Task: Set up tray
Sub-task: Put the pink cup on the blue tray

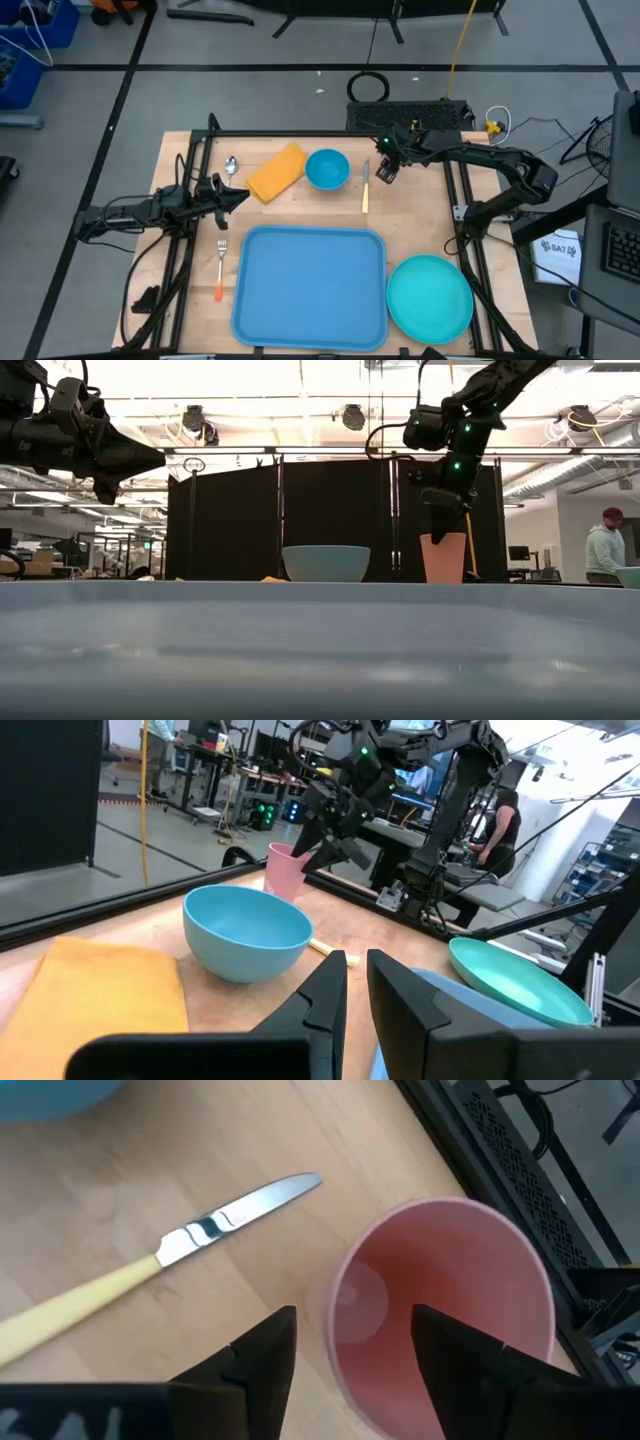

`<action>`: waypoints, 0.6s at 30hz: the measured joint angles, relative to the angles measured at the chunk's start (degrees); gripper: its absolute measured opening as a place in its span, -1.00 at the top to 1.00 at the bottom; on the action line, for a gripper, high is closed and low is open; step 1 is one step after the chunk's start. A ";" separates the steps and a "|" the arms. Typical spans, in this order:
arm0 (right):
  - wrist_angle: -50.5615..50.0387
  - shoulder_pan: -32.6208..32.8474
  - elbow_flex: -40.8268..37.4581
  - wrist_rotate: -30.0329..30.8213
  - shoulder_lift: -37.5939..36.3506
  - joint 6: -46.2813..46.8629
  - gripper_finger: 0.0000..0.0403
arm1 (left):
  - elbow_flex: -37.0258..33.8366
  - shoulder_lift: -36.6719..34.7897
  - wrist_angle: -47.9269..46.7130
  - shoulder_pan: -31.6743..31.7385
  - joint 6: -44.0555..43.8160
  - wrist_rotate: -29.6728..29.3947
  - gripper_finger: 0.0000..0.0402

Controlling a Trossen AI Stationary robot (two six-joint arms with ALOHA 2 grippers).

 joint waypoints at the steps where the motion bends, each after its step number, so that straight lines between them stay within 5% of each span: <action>1: 0.59 0.00 0.00 0.04 -0.02 0.10 0.10 | 0.00 0.00 0.00 0.00 0.30 0.01 0.77; 4: 0.68 0.00 0.00 -0.08 -0.44 0.03 0.30 | 0.00 0.00 0.00 0.00 1.02 0.02 0.77; 9: 0.60 0.13 0.00 -0.59 -0.44 -1.34 0.92 | 0.00 0.00 0.00 0.01 0.99 0.02 0.77; 18: 0.79 1.15 0.00 -2.69 -0.54 -1.74 0.99 | 0.00 0.00 0.00 0.02 1.24 0.02 0.77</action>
